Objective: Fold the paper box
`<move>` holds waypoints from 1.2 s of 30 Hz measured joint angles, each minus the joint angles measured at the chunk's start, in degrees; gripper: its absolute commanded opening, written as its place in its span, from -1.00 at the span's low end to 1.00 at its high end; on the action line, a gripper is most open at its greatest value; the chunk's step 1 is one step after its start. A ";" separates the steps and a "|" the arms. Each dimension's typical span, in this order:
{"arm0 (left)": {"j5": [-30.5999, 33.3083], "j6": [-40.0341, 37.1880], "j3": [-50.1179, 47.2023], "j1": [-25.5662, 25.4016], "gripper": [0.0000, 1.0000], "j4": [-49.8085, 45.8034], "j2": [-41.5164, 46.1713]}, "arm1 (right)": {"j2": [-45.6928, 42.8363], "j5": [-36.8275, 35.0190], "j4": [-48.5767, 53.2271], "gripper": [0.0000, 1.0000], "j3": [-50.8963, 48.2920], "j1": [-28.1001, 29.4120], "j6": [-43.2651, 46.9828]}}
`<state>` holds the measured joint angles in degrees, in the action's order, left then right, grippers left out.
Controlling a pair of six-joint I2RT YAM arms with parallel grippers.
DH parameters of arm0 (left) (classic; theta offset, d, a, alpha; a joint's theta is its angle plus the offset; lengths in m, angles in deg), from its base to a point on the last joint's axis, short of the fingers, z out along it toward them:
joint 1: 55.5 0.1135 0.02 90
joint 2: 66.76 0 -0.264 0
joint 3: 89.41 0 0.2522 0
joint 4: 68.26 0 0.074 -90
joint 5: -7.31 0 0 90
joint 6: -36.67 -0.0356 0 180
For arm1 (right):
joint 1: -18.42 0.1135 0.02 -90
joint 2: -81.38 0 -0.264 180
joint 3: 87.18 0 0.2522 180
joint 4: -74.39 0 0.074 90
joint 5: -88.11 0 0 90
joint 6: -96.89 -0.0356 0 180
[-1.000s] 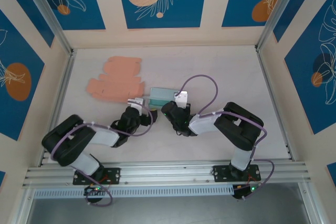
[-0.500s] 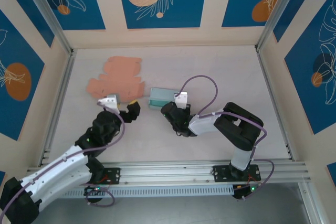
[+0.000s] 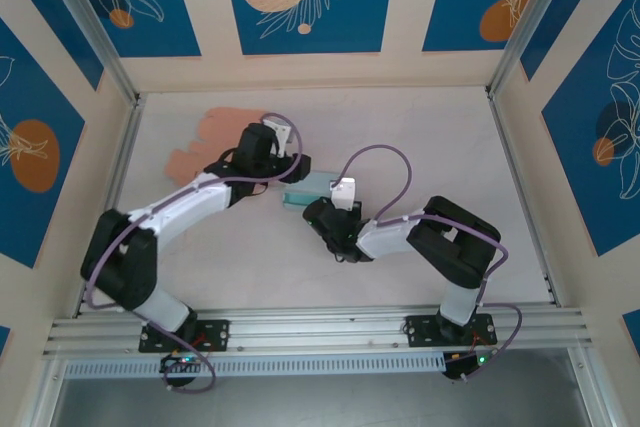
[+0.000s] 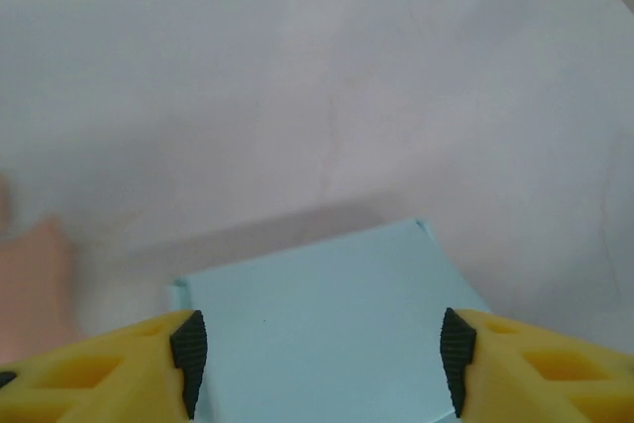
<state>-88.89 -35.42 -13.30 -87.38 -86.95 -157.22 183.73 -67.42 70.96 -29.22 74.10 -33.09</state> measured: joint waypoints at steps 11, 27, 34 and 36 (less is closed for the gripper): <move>-8.26 2.54 0.72 0.00 -0.07 -0.39 -7.61 | -0.68 0.57 10.21 0.16 1.79 3.19 -3.08; -9.20 3.15 0.81 -0.11 -0.13 2.40 -12.28 | -7.56 4.22 24.61 0.97 1.73 7.32 -4.20; -9.01 3.17 0.90 -0.15 -0.14 2.67 -13.92 | -12.87 11.76 27.36 1.00 0.81 11.28 0.26; -8.96 3.17 0.92 -0.15 -0.14 2.78 -14.05 | -14.23 13.20 28.26 1.00 0.81 11.96 0.13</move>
<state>-97.85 -32.25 -12.38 -87.53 -84.17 -171.27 169.50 -54.22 99.22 -28.41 86.05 -32.96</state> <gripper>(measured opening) 0.431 0.997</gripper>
